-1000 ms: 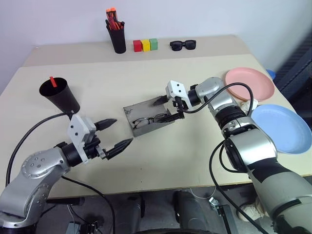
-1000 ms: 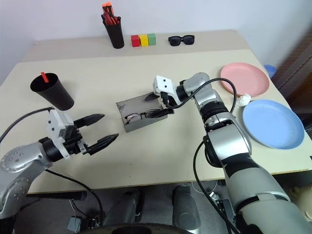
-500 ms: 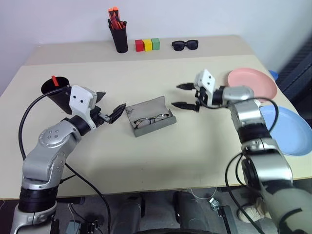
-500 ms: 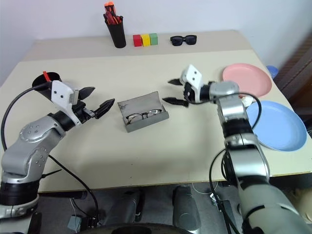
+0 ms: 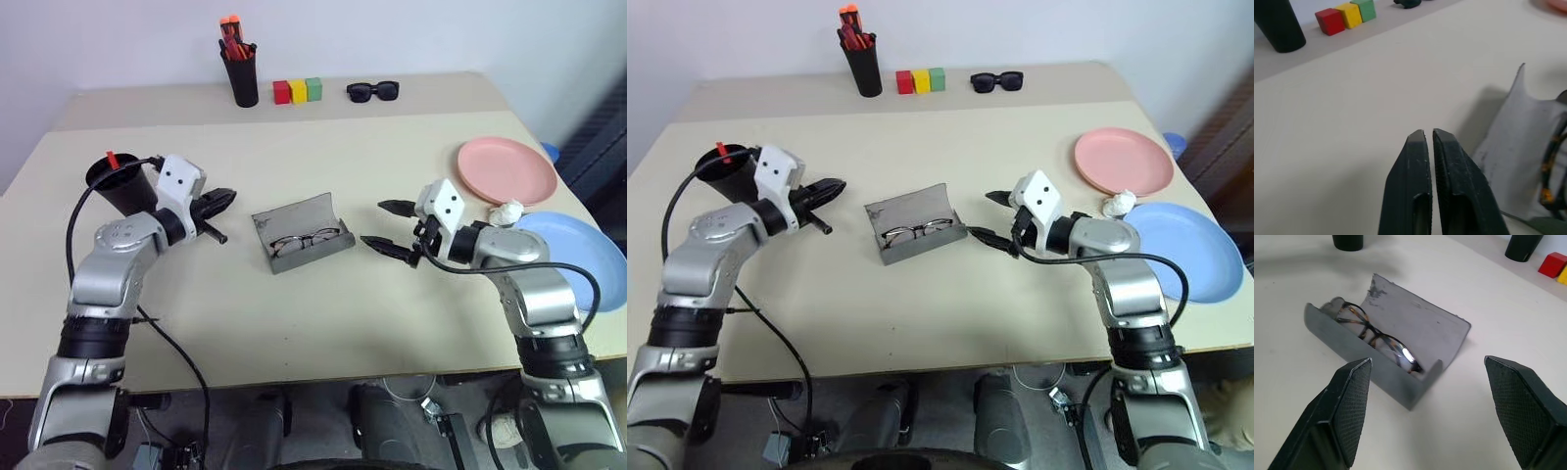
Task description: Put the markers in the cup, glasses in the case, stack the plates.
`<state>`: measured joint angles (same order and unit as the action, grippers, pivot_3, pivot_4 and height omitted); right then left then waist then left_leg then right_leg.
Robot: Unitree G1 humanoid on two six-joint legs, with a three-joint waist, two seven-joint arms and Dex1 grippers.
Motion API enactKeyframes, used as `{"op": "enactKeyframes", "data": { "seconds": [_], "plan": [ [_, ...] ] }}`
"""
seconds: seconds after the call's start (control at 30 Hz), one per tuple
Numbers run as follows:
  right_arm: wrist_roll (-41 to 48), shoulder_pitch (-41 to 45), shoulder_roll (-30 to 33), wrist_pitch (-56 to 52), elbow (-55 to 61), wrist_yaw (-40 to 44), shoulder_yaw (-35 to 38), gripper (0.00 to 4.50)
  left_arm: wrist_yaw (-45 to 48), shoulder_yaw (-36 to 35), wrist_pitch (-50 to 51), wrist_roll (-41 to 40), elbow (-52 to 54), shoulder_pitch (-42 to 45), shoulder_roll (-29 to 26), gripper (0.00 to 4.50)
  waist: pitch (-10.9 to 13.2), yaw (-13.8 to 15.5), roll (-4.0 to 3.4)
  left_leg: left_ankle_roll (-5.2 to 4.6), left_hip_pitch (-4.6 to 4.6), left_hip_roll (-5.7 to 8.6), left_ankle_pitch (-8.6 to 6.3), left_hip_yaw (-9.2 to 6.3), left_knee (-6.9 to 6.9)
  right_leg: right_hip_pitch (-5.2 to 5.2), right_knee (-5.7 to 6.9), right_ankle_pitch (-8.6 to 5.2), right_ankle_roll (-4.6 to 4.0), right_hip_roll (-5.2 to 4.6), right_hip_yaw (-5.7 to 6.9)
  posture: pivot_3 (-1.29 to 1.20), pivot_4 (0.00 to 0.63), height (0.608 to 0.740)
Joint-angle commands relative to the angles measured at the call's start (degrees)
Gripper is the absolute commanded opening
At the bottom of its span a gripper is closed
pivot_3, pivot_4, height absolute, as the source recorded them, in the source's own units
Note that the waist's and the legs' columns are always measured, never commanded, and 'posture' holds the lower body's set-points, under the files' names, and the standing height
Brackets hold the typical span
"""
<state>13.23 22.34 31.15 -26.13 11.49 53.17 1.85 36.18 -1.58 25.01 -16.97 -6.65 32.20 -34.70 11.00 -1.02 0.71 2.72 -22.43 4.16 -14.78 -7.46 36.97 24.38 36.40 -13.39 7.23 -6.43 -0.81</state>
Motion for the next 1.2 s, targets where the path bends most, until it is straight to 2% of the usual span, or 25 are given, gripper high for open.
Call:
{"op": "enactKeyframes", "data": {
  "seconds": [0.03,0.2,0.43,0.73,1.07,1.2],
  "plan": [
    [2.22,-1.69,0.92,-2.32,6.0,-2.31,1.48,3.75,1.55,0.77,-4.24,2.33,-3.11,3.85,0.46,0.03,0.0,0.26,0.0,0.0,0.0,0.0,0.0,0.0,0.0,-0.01,-0.02,0.0,0.01,0.0,0.0,0.0,0.15,0.74],
    [3.4,-4.32,1.12,-4.54,9.42,-5.17,1.81,3.75,0.96,3.31,-6.97,6.75,-9.09,9.51,2.5,0.03,0.0,0.39,0.02,0.0,-0.02,0.01,0.0,0.0,0.04,-0.05,-0.08,0.05,0.09,-0.01,0.0,0.0,0.15,0.74],
    [4.74,-7.44,2.45,-5.28,11.19,-6.8,2.43,3.75,2.87,8.16,-3.93,11.4,-13.29,14.17,3.76,0.03,0.01,0.17,0.04,-0.02,-0.02,0.02,0.0,0.02,0.04,-0.07,-0.09,0.07,0.13,-0.01,0.0,0.0,0.15,0.74],
    [5.68,-11.2,4.04,-5.3,12.07,-7.87,2.41,3.75,7.83,11.12,-4.2,14.29,-18.89,19.07,4.63,0.03,0.01,0.27,0.05,-0.03,-0.03,0.02,-0.01,0.02,0.05,-0.07,-0.09,0.07,0.15,0.0,0.0,0.0,0.15,0.74],
    [6.13,-11.9,3.53,-4.72,12.15,-9.99,1.6,3.75,17.72,11.59,2.52,11.92,-14.84,19.66,4.5,0.03,0.02,0.22,0.06,-0.04,-0.04,0.02,-0.01,0.02,0.06,-0.08,-0.09,0.07,0.16,0.0,0.0,0.0,0.15,0.74],
    [6.27,-12.52,3.14,-4.19,12.11,-10.66,1.46,3.75,22.81,11.96,7.49,9.27,-8.41,17.47,3.56,0.03,0.02,0.15,0.06,-0.04,-0.04,0.01,-0.01,0.02,0.06,-0.08,-0.09,0.07,0.16,0.0,0.0,0.0,0.15,0.74]
  ]
}}
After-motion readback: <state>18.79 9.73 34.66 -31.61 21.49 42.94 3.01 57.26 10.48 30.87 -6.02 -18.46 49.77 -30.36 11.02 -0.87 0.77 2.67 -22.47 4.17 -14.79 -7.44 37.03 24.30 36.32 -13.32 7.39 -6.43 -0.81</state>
